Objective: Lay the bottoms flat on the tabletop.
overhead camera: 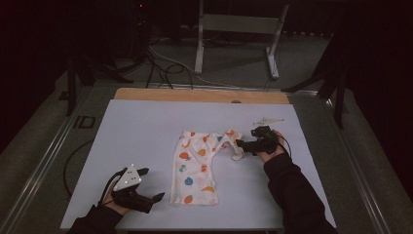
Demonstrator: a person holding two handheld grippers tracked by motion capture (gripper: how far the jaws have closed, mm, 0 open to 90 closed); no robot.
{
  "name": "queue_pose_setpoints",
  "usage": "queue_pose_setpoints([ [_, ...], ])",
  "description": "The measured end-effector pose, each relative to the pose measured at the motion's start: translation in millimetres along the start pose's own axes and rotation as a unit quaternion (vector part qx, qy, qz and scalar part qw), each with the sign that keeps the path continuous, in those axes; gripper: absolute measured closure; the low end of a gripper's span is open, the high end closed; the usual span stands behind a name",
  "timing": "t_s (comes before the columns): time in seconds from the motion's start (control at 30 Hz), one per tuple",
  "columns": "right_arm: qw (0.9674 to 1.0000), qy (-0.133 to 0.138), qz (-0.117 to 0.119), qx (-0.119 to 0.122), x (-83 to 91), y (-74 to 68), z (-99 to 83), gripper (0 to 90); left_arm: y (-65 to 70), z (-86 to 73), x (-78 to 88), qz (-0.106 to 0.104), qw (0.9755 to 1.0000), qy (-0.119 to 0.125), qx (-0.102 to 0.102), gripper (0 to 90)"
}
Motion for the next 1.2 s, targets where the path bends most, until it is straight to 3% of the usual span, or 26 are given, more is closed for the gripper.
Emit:
queue_pose_setpoints([
  [0.3,0.9996,0.026,0.002,0.01,34.5,-3.9,5.0,18.1,0.1,0.9,0.3,0.001,1.0,0.003,0.001,0.8],
  [0.4,0.999,0.04,0.02,-0.006,42.5,-11.6,0.7,18.1,0.0,0.8,0.4,0.0,1.0,0.002,0.001,0.8],
  [0.47,0.9989,0.035,0.03,-0.013,45.6,-18.1,-4.5,19.0,0.0,0.9,0.4,0.001,1.0,0.003,0.001,0.8],
  [0.63,0.9995,0.023,0.02,0.012,48.8,-33.2,-21.8,35.5,-0.2,1.3,0.6,0.002,1.0,0.005,0.002,0.8],
  [0.67,0.9997,0.021,0.01,0.009,48.2,-34.4,-25.2,37.6,-0.2,1.3,0.6,0.002,1.0,0.005,0.002,0.8],
  [0.7,0.9997,0.02,0.014,0.004,46.5,-34.9,-29.1,41.6,0.1,1.3,0.4,0.001,1.0,0.004,0.0,0.8],
  [0.93,0.9996,-0.01,-0.01,0.024,23.0,-37.0,-41.5,56.0,0.1,1.3,0.1,-0.001,1.0,0.004,0.0,0.8],
  [0.97,0.9995,-0.016,-0.01,0.026,18.6,-35.4,-43.8,61.4,0.0,1.4,0.3,-0.001,1.0,0.004,0.0,0.8],
  [1.03,0.9995,-0.017,-0.009,0.027,16.1,-34.3,-45.1,63.0,-0.1,0.8,0.6,-0.001,1.0,0.003,0.0,0.8],
  [1.13,0.9995,-0.015,-0.013,0.026,13.1,-32.1,-45.2,86.0,-0.3,0.6,1.2,0.001,1.0,0.003,-0.001,0.8],
  [1.2,0.9993,-0.018,-0.005,0.032,16.3,-33.3,-41.9,88.3,0.0,0.8,1.6,0.001,1.0,0.003,-0.001,0.8],
])
Point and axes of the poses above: each handheld gripper's, and its own axes: x roughly backward along the jaws, z roughly out of its top, y roughly to its right, the point moved 1 cm from there along -x, roughly forward along the jaws, and after that the axes turned 14 degrees about y, right-handed, at the moved point
